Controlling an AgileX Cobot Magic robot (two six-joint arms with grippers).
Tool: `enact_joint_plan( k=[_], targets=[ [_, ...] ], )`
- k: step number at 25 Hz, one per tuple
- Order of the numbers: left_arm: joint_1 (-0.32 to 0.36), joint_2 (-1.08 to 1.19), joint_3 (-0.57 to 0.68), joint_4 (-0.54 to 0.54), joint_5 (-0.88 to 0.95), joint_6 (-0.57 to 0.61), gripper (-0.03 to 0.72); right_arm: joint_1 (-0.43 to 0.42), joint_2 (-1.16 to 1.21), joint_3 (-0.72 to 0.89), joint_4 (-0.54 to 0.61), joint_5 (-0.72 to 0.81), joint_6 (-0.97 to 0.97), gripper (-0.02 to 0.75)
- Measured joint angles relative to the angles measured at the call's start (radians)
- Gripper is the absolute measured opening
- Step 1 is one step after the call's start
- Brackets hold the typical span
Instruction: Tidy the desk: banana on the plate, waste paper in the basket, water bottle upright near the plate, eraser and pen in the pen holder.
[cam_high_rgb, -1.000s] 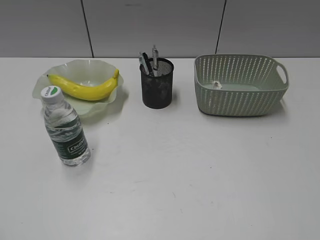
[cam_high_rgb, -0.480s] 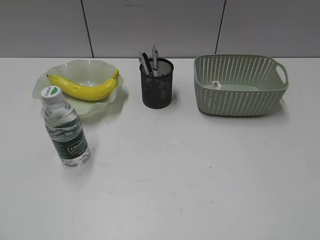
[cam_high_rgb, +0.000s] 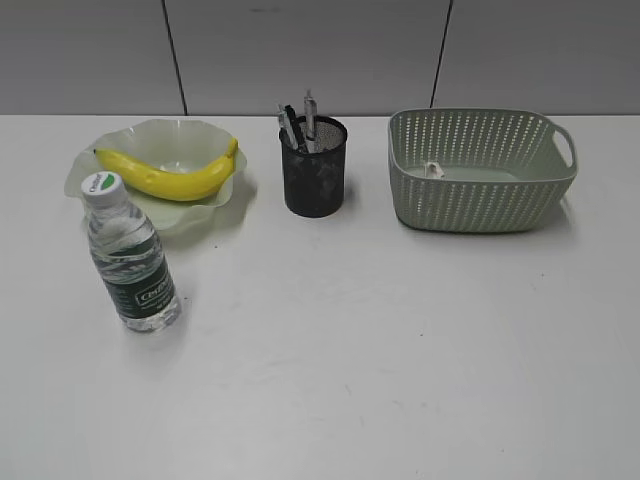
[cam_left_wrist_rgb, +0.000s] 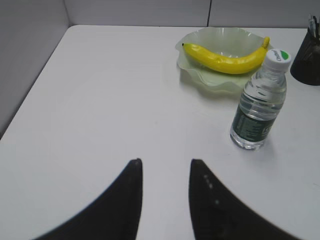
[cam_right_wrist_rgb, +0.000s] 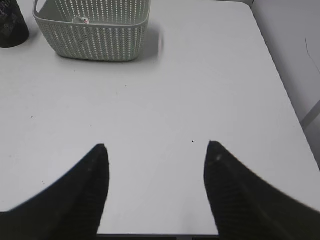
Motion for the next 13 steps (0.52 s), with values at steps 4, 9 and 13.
enact_joint_plan(
  k=[4,9,13],
  targets=[
    [0.0,0.0,0.0,0.0,0.0,0.0,0.239,0.0,0.0,0.0,0.0,0.0,0.0,0.48],
    [0.0,0.0,0.0,0.0,0.0,0.0,0.239,0.0,0.0,0.0,0.0,0.0,0.0,0.48],
    [0.0,0.0,0.0,0.0,0.0,0.0,0.239,0.0,0.0,0.0,0.0,0.0,0.0,0.48]
  ],
)
